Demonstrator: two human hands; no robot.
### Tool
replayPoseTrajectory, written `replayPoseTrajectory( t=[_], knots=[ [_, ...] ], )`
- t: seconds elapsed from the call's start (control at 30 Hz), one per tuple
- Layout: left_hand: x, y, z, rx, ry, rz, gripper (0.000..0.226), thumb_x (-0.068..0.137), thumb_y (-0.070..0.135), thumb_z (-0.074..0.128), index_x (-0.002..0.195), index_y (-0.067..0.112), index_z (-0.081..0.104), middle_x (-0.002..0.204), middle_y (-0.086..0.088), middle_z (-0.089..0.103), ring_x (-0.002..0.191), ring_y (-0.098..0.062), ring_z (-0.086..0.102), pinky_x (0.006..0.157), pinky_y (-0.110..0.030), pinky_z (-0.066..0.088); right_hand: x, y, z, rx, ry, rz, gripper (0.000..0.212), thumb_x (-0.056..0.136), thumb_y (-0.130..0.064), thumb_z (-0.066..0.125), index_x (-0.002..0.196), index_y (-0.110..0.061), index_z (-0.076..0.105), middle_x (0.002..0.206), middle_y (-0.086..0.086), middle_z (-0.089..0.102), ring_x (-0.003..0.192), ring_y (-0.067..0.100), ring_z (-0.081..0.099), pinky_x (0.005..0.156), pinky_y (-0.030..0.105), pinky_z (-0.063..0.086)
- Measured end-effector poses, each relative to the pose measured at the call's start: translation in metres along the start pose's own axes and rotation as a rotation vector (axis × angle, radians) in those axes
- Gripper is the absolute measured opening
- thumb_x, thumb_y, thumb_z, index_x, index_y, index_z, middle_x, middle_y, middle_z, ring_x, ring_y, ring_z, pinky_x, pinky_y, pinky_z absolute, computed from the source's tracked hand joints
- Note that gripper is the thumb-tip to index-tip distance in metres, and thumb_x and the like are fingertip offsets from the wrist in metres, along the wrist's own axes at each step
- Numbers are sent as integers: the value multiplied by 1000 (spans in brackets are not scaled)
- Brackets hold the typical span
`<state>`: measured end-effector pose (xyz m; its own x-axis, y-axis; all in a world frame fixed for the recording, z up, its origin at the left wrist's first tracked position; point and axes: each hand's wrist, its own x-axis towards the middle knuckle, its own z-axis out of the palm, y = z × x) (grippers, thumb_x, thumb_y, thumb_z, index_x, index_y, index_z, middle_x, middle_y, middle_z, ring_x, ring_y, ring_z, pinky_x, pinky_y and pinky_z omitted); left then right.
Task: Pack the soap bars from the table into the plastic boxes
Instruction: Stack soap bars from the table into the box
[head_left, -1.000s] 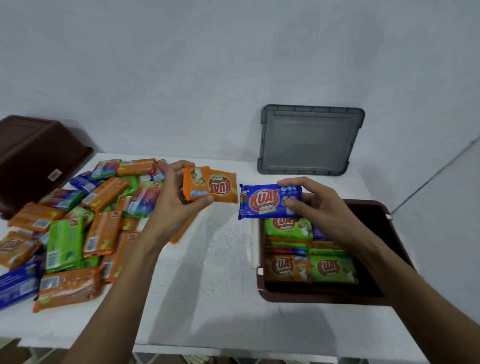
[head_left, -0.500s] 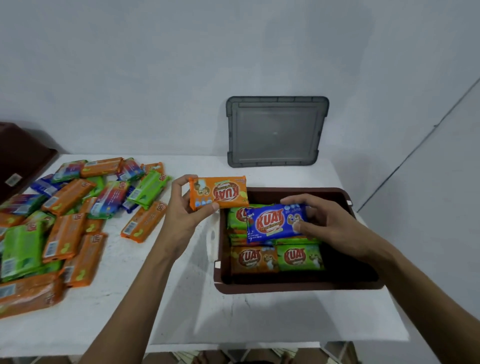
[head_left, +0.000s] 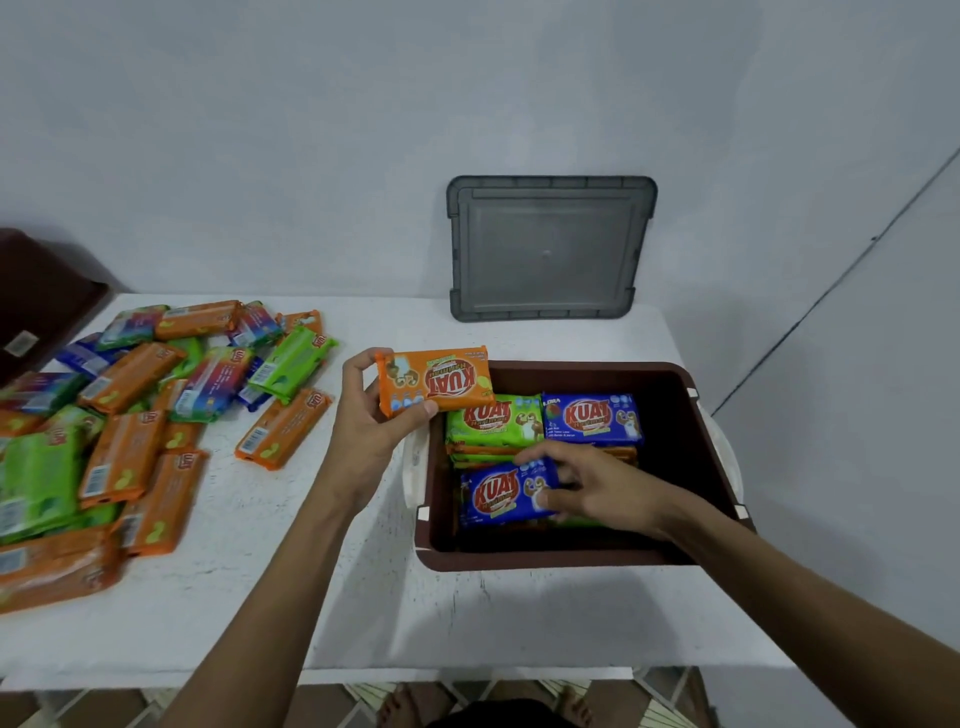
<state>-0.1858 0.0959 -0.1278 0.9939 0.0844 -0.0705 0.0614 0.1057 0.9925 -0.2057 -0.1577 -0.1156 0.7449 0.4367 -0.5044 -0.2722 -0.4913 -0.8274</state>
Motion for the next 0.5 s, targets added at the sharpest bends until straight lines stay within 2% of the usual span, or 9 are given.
replayPoseTrajectory(
  t=[0.13,0.23,0.33,0.5],
  knots=[
    [0,1,1,1,-2,1,64,80,7,72,130,26,37,119,-6,63,105,-18,65,81,-31,57,13,1,5,-144,56,30,42,90,-8,64,128,-25,54,132,1,52,114,16,59,79,37,61],
    [1,2,1,13,-3,4,63,81,7,72,129,27,37,118,-4,63,104,-16,66,79,-28,57,20,3,6,-391,94,40,46,90,-18,67,132,-28,52,134,1,51,111,14,58,78,32,61],
    [1,3,1,19,-7,6,63,80,7,72,128,28,37,119,-4,63,104,-14,66,78,-27,57,25,3,7,-567,115,35,47,91,-24,66,134,-30,51,135,2,53,111,15,56,86,31,57],
    [2,2,1,35,-12,12,63,81,7,72,128,29,37,119,-3,62,104,-15,66,79,-28,57,29,5,11,-677,111,7,47,90,-27,67,134,-30,50,139,0,49,122,15,51,94,33,52]
  ],
)
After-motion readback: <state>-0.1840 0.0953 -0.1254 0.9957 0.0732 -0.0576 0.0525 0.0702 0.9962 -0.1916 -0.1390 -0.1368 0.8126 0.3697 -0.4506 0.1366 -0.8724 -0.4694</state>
